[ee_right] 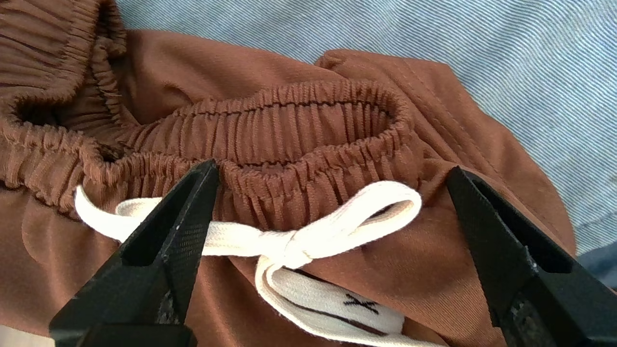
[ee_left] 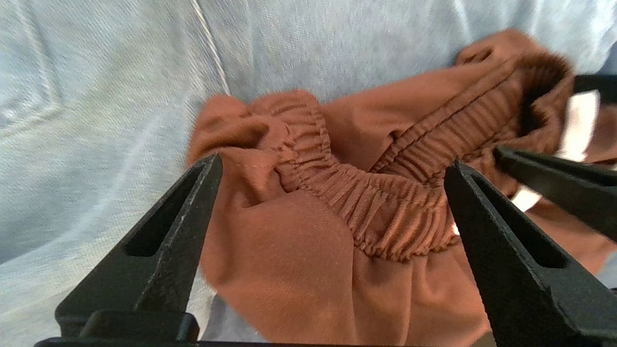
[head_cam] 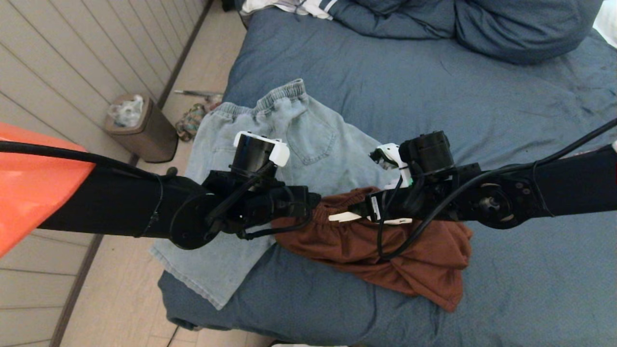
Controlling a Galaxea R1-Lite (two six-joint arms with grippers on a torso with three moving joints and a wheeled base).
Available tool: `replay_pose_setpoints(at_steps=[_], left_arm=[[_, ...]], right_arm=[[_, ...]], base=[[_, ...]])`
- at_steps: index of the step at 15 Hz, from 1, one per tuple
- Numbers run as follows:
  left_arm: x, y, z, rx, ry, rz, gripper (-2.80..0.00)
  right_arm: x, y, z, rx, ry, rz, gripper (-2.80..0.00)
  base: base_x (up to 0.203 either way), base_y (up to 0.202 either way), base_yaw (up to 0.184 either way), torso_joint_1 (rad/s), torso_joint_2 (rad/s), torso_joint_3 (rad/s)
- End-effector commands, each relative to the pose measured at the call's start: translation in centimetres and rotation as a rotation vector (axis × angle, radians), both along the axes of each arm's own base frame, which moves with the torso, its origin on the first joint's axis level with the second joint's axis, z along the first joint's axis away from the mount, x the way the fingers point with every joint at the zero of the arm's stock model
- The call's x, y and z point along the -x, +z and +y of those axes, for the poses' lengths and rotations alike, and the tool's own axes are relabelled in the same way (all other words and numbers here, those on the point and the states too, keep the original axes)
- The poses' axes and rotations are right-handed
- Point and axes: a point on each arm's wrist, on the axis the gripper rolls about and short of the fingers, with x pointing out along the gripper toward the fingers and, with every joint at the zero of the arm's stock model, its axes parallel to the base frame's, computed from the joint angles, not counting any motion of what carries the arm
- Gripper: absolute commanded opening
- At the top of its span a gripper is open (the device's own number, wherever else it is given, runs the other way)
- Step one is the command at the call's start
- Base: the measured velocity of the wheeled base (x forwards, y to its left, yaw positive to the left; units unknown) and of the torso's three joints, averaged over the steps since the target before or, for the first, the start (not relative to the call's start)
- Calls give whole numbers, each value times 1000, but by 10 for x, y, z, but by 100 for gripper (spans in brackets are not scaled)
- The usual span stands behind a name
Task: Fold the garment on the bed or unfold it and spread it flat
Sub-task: Unford the brown shorts
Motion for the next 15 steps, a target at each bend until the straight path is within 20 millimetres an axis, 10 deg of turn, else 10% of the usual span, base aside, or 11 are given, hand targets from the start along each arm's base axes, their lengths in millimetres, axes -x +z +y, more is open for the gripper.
replay_pose_setpoints(at_steps=[1,8,15], left_arm=[[-4,-17,-4,-23,1,29,0],[33,-30,-25,-37,-105,45,0],[30,-30,-30,-20,-106,26,0]], right_arm=[[-1,-1,1,-1,1,-2,0],[0,-1,1,0,2,-3,0],[-3,-8,3,10,4,13,0]], base=[[0,0,0,0,0,0],[0,0,0,0,0,0],[0,0,0,0,0,0]])
